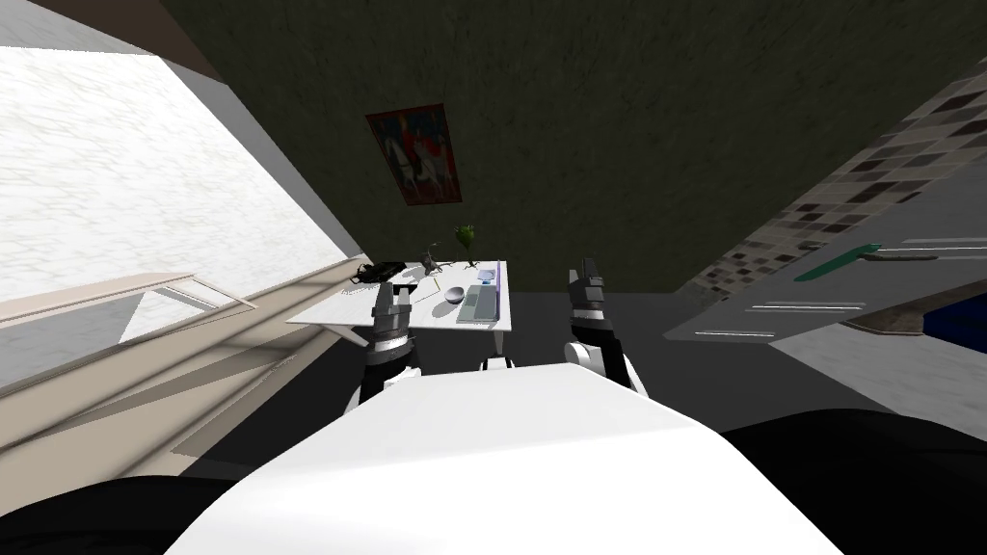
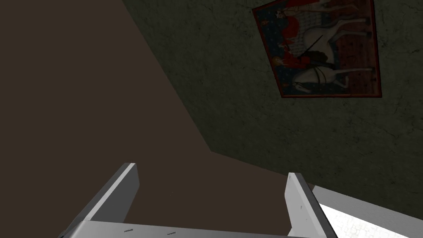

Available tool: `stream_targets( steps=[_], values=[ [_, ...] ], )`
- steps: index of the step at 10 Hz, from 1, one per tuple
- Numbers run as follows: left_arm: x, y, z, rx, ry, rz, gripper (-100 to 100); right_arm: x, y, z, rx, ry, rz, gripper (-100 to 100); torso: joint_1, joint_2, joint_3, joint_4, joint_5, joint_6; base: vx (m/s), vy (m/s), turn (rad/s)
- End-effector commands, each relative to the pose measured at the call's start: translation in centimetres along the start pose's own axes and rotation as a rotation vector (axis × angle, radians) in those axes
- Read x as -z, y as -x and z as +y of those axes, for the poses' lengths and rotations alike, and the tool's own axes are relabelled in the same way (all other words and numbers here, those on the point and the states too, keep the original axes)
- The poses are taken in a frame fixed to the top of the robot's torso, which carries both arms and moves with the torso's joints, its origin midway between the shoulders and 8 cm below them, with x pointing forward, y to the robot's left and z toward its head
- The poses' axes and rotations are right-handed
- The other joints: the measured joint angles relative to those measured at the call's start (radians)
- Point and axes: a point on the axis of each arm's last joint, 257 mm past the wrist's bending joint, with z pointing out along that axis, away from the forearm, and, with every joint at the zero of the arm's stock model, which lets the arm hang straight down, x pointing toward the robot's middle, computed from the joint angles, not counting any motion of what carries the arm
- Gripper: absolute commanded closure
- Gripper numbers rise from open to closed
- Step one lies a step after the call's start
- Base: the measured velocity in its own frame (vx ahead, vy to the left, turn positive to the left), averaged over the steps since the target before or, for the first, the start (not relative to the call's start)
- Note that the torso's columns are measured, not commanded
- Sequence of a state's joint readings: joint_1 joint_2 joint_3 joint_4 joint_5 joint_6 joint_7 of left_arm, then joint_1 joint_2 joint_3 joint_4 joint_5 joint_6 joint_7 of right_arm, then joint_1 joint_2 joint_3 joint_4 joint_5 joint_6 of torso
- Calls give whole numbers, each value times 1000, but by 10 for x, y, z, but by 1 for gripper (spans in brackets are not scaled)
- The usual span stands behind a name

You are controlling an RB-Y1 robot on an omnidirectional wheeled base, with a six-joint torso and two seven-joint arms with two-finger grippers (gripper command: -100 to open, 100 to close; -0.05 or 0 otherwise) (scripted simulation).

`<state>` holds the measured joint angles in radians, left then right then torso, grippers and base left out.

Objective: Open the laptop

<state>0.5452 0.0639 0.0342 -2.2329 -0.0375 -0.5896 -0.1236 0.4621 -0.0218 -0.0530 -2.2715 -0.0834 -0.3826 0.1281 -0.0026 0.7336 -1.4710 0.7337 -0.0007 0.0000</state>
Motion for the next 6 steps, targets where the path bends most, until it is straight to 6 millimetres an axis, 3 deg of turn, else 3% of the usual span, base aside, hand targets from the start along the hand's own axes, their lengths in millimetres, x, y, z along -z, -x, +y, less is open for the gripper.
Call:
stream_targets(
  steps=[1, 6],
  values=[
    [6, -10, 26, -71, 52, 72, -100, 0, 0, 0, 0, 0, 0, 0, -1, 3, -4, 3, 0, 0, 18, -174, -15],
    [25, -21, 84, -205, 181, 154, -100, 0, 0, 0, 0, 0, 0, 0, 5, 5, -5, 4, 1, 0, 48, -202, -12]
  ],
)
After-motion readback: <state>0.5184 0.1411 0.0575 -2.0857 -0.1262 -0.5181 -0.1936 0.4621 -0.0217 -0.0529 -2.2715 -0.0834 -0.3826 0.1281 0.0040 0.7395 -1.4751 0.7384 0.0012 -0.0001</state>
